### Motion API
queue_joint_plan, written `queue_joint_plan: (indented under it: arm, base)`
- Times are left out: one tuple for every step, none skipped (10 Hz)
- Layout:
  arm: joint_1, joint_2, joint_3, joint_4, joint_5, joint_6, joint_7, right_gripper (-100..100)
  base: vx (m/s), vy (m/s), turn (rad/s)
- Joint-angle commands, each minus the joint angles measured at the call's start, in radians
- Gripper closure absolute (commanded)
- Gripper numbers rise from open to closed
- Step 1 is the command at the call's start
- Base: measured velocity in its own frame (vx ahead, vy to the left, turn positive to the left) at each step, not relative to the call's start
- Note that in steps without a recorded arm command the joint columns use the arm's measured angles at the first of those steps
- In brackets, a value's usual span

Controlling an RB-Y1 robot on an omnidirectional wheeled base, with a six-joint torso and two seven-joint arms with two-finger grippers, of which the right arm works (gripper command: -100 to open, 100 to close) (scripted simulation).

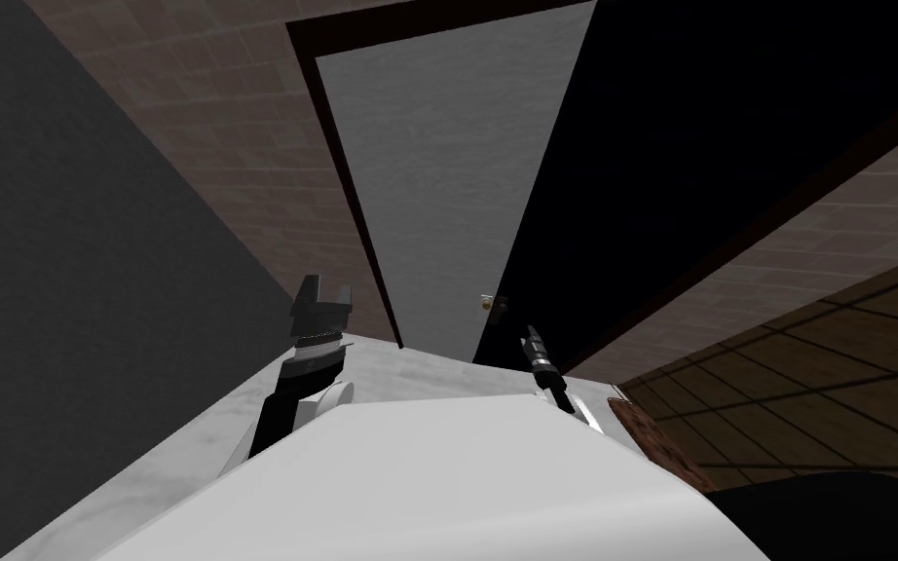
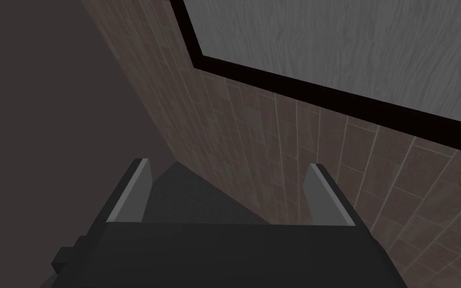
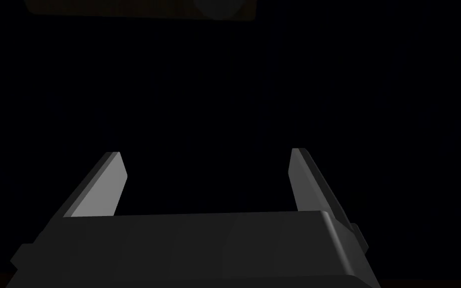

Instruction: Pull the door open

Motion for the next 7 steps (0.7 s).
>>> queue_joint_plan:
  arm:
    - [0.003, -0.011, -0.029, 0.021, -0.005, 0.007, 0.006, -100]
    - [0.005, -0.016, -0.048, 0.032, -0.009, 0.013, 0.01, -100]
    - [0.002, -0.018, -0.057, 0.039, -0.011, 0.016, 0.014, -100]
    - [-0.005, -0.017, -0.058, 0.042, -0.011, 0.017, 0.016, -100]
    - [-0.012, -0.014, -0.055, 0.043, -0.011, 0.016, 0.018, -100]
    - [-0.023, -0.01, -0.047, 0.042, -0.01, 0.015, 0.019, -100]
    - [-0.036, -0.004, -0.034, 0.039, -0.009, 0.013, 0.02, -100]
  base:
    - [0.016, -0.08, -0.119]
    - [0.081, -0.114, -0.104]
    - [0.107, -0.146, -0.056]
    - [0.152, -0.098, 0.011]
    - [0.195, -0.044, 0.044]
    - [0.217, -0.01, 0.087]
    - [0.213, 0.025, 0.137]
